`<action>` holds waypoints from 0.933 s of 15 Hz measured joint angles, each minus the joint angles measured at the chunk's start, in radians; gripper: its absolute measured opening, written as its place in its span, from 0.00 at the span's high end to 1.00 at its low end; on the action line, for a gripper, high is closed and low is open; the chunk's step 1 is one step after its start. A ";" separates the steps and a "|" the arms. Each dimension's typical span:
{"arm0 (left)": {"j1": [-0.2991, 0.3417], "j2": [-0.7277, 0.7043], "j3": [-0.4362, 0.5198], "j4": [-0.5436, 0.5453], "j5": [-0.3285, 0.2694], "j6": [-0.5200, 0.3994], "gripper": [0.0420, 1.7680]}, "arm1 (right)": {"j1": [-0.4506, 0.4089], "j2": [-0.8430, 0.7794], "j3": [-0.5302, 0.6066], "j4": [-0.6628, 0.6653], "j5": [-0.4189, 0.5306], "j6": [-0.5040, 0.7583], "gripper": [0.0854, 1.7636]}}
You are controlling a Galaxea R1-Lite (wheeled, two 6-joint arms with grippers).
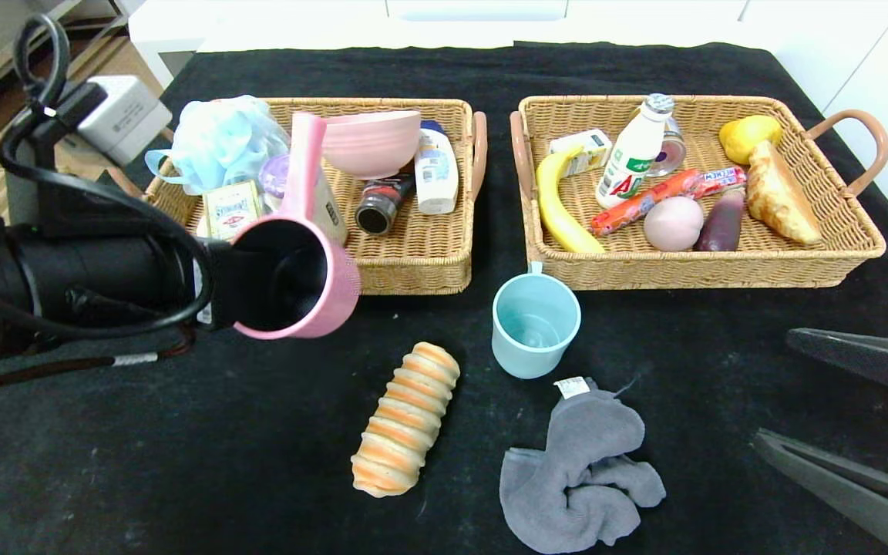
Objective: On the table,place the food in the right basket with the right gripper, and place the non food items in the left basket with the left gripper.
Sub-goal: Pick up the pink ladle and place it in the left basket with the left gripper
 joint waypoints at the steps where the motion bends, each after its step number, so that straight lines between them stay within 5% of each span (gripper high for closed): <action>1: -0.001 0.024 -0.020 -0.064 0.001 0.003 0.92 | 0.000 0.000 0.000 0.000 0.000 0.000 0.03; 4: -0.006 0.110 -0.085 -0.201 0.008 0.014 0.92 | -0.002 0.003 0.000 0.001 0.000 0.000 0.03; 14: -0.027 0.351 -0.308 -0.282 0.050 0.036 0.92 | -0.010 0.013 -0.003 0.000 0.001 0.001 0.03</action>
